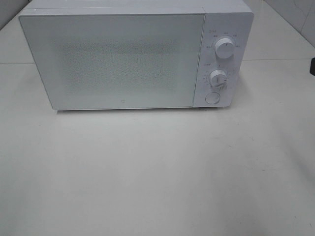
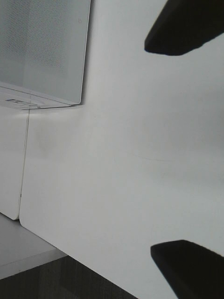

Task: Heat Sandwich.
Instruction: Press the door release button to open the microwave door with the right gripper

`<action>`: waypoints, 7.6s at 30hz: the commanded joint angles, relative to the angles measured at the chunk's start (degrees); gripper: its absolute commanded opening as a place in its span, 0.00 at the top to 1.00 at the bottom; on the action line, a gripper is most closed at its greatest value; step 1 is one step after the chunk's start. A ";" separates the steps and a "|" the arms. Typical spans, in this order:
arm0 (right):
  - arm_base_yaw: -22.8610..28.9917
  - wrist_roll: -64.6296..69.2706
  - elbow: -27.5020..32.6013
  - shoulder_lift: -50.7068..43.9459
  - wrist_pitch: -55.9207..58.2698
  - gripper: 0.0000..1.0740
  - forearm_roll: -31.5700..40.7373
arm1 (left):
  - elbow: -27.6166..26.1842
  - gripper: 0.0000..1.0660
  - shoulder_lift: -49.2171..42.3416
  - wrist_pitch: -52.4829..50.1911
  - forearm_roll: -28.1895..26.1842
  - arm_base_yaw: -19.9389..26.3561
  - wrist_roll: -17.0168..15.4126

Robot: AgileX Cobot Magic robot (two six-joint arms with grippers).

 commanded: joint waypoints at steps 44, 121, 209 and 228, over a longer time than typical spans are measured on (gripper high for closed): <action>24.58 -15.70 18.39 36.78 -70.30 0.30 33.23 | 0.17 0.03 -1.32 -0.46 -0.52 0.17 -0.06; 36.33 75.46 12.49 49.22 -70.53 0.89 43.60 | 0.17 0.03 -1.32 -0.46 -0.52 0.17 -0.06; 18.05 74.48 -17.59 73.85 -70.07 0.99 29.74 | 0.17 0.03 -1.32 -0.46 -0.52 0.17 0.00; 17.99 72.42 -26.76 77.18 -77.18 0.99 28.07 | 0.17 0.03 -1.32 -0.46 -0.52 0.17 0.00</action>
